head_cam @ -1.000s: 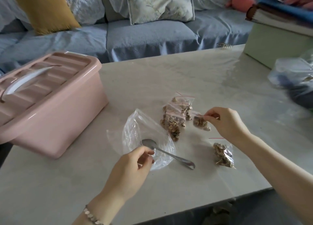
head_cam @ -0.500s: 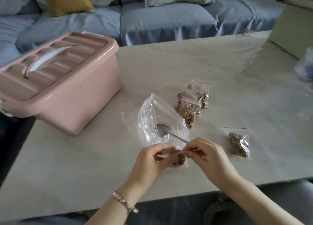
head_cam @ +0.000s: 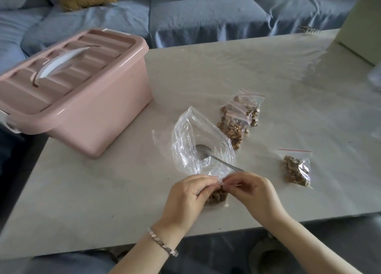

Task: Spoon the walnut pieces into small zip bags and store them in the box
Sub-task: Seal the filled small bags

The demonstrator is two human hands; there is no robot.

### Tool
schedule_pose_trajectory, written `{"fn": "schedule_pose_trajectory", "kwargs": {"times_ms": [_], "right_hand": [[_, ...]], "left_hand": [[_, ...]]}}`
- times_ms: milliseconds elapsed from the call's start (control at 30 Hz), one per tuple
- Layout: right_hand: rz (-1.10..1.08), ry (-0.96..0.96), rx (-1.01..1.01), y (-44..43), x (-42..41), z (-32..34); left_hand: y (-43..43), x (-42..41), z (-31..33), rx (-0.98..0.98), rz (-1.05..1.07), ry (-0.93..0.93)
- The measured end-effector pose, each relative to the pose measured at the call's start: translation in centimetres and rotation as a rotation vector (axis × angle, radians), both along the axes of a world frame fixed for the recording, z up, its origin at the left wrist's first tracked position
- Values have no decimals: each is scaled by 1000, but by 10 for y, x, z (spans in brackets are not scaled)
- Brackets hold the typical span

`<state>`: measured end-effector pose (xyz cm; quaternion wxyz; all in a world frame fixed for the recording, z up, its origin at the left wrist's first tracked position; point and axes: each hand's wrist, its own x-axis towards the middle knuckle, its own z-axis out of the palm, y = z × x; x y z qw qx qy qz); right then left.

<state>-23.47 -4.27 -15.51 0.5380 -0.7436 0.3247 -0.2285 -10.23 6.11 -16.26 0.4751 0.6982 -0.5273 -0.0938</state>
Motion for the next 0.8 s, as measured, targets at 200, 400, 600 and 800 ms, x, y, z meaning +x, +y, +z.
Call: {"fn": "schedule_pose_trajectory", "kwargs": {"times_ms": [200, 400, 600, 800], "right_hand": [[18, 27, -177, 14, 10, -5], [-17, 67, -1, 20, 17, -2], [0, 56, 369, 13, 23, 12], [-2, 135, 254, 11, 24, 10]], "left_hand": [[13, 11, -9, -98, -11, -615], [17, 6, -6, 75, 107, -57], [14, 10, 10, 142, 219, 477], [17, 21, 12, 192, 179, 494]]}}
